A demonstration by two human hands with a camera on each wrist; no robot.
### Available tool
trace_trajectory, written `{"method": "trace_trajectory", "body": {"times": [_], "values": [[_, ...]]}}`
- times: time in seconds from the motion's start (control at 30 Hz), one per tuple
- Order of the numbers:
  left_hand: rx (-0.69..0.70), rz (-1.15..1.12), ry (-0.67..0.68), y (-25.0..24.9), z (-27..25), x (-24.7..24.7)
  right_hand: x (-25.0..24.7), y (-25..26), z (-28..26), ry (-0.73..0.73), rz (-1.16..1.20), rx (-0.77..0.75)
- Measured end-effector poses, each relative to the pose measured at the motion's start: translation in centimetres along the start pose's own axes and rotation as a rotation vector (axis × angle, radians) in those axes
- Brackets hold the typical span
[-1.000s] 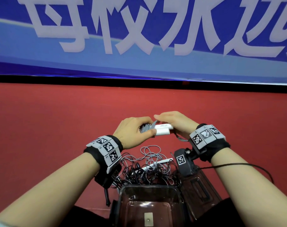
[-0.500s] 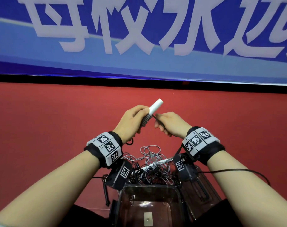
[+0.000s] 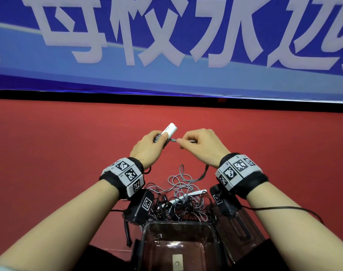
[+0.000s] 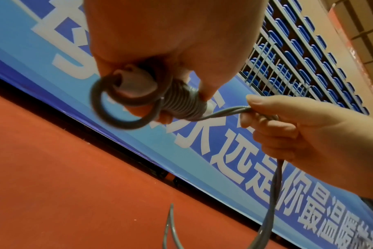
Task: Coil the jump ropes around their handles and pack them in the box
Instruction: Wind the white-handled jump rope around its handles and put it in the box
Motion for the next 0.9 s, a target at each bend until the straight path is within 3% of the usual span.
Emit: {"method": "trace_trajectory", "body": {"times": [0.1, 0.23, 0.4, 0.57, 0.9], "values": [[-0.007, 0.187, 0.075, 0.4, -0.4, 0.7, 0.2, 1.0, -0.1, -0.003, 0.025, -0.031], [0.124, 0.456, 0.059, -0.5, -0.9, 0.2, 0.6, 1.9, -0.5, 0.038, 0.095, -0.027], [0.279, 0.588, 0.034, -2.3, -1.6, -0.2, 0.8, 1.4, -0.3, 0.077, 0.174, 0.053], [0.484, 0.5, 0.011, -4.4, -2.7, -0.2, 0.1, 0.1, 0.4, 0.014, 0.284, 0.104], [0.639, 0.43, 0.031, -6.6, -4.0, -0.3, 0.4, -1.3, 0.3, 0.11, 0.393, 0.218]]}}
Point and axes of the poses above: each hand's wrist, its own z-axis towards the middle knuckle, its own x-axis out of the palm, y = z × x, the point moved 10 cm from there along z, towards the middle knuckle, and after that the axes turned 13 degrees about -y, right-handed, at the moved point
